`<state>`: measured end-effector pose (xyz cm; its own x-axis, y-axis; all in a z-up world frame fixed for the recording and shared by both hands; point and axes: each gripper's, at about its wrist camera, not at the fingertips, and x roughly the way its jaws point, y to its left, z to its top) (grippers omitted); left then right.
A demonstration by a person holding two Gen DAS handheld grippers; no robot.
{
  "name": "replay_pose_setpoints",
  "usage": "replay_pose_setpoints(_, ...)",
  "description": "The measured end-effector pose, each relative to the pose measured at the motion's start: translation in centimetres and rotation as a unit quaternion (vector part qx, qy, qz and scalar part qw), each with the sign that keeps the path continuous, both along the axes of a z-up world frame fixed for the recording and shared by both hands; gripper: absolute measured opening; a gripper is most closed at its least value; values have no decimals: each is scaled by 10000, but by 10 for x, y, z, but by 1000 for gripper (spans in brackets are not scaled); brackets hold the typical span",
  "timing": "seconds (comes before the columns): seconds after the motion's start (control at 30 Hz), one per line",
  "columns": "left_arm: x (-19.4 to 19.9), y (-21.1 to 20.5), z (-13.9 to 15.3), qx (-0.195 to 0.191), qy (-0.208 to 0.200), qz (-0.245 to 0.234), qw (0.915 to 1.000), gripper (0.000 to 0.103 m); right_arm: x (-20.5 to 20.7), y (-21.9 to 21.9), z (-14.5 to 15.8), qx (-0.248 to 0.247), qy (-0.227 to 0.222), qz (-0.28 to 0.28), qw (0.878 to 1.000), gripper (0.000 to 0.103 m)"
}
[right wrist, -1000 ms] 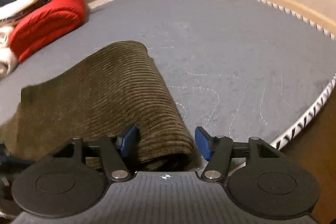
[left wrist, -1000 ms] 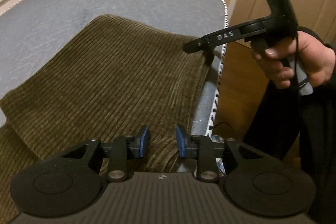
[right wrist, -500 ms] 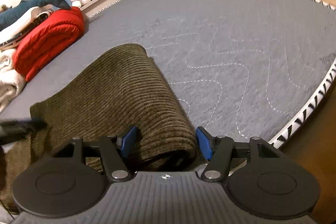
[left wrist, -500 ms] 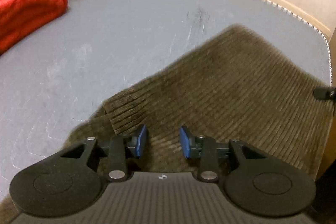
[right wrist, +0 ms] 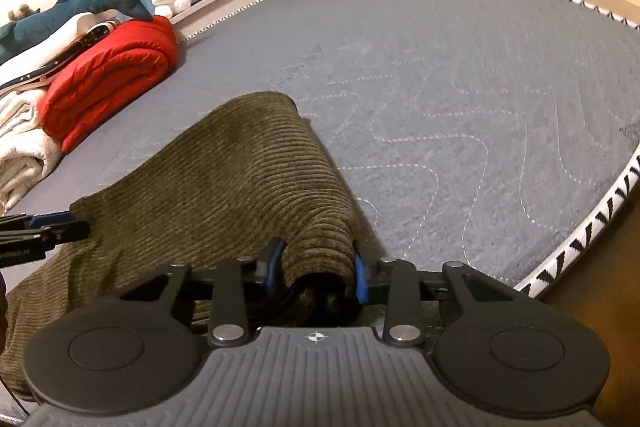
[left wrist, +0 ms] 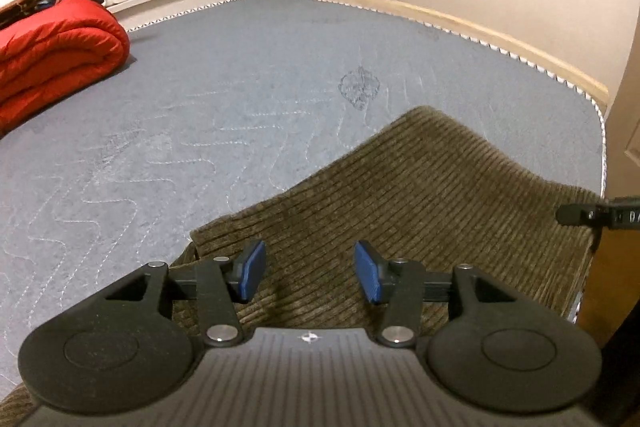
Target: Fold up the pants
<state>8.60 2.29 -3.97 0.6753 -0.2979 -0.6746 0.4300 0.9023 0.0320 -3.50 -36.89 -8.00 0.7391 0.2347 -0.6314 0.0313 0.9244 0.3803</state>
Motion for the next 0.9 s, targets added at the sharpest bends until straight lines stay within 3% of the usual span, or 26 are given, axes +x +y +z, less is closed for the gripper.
replay_pose_setpoints(0.17,-8,16,21,-544,-85,-28,9985,63,-14,24,16,-761,-640,169,9949,31)
replay_pose_setpoints(0.23,-10,20,30,-1033,-30,-123,9946,72,-27,47,27,-1468,-1188,364,9813,30)
replay_pose_setpoints(0.33,-16,27,43,-1849,186,-322,9820,86,-57,91,41,-2430,-2236,839,9402,30)
replay_pose_setpoints(0.4,-18,33,51,-2446,434,-502,9673,88,-77,121,46,-2889,-2825,1231,9064,30)
replay_pose_setpoints(0.5,-21,42,57,-3023,813,-647,9475,94,-101,160,45,-3333,-3375,1774,8623,30)
replay_pose_setpoints(0.57,-24,50,60,-3184,871,-630,9418,94,-113,181,43,-3505,-3618,2074,8386,30)
replay_pose_setpoints(0.63,-27,58,62,-3214,850,-589,9413,94,-123,199,39,-3650,-3816,2331,8166,30)
replay_pose_setpoints(0.8,-39,82,66,-3070,651,-300,9490,94,-136,232,31,-3828,-4067,2754,7824,29)
replay_pose_setpoints(0.87,-45,95,67,-3004,583,-124,9520,88,-138,241,30,-3873,-4153,2874,7714,29)
replay_pose_setpoints(0.9,-47,99,67,-2865,585,-20,9563,77,-139,246,30,-3870,-4209,2925,7665,29)
